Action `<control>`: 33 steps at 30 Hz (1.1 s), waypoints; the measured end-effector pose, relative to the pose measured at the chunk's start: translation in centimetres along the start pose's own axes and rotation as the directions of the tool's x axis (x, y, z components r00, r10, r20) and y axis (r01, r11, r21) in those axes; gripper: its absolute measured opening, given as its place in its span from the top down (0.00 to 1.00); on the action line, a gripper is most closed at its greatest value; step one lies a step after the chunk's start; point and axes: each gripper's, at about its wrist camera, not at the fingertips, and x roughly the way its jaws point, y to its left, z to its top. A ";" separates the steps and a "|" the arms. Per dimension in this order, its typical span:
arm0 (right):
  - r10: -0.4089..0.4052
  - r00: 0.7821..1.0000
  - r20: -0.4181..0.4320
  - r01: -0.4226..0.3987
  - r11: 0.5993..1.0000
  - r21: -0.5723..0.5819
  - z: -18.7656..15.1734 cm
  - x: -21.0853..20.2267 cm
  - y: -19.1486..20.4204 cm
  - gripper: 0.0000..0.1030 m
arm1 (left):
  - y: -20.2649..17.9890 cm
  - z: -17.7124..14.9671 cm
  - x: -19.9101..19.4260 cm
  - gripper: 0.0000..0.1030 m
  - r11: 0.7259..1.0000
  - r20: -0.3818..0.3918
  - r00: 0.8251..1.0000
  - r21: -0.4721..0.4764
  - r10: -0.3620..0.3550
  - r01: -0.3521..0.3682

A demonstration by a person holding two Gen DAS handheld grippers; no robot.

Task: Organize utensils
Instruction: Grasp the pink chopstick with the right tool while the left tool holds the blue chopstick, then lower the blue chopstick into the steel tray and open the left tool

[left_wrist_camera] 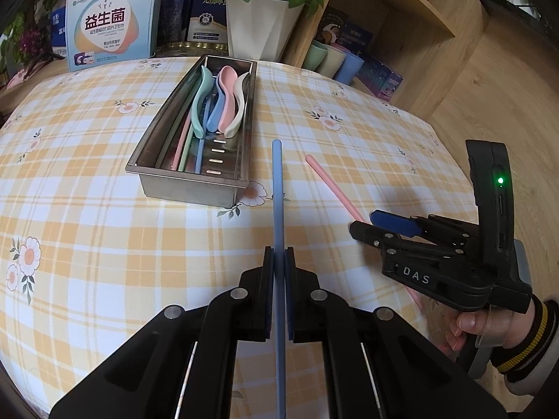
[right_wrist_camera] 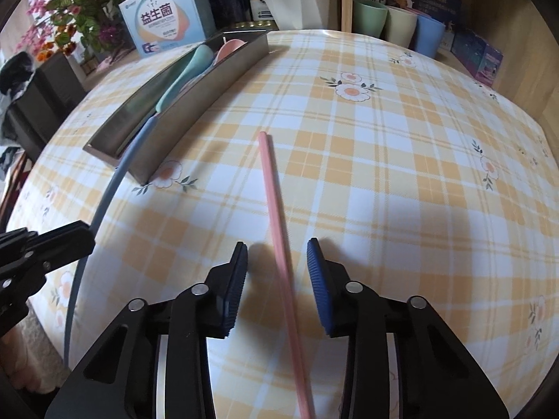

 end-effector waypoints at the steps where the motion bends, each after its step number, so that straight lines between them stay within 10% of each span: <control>1: -0.009 1.000 0.000 0.009 1.000 -0.004 0.1 0.0 0.1 0.70 | 0.0 0.0 0.0 0.95 1.000 0.000 1.000 -0.001 -0.001 0.001; 13: -0.003 1.000 0.017 0.001 0.996 0.090 -0.5 -0.2 -0.2 0.93 | 0.2 -0.1 0.3 0.95 1.000 -0.010 1.000 -0.012 0.009 -0.010; 33: 0.051 0.995 0.090 -0.067 0.980 0.185 -2.3 -1.3 -0.9 0.95 | 0.4 0.0 -0.2 0.95 1.000 0.004 1.000 -0.011 0.017 -0.017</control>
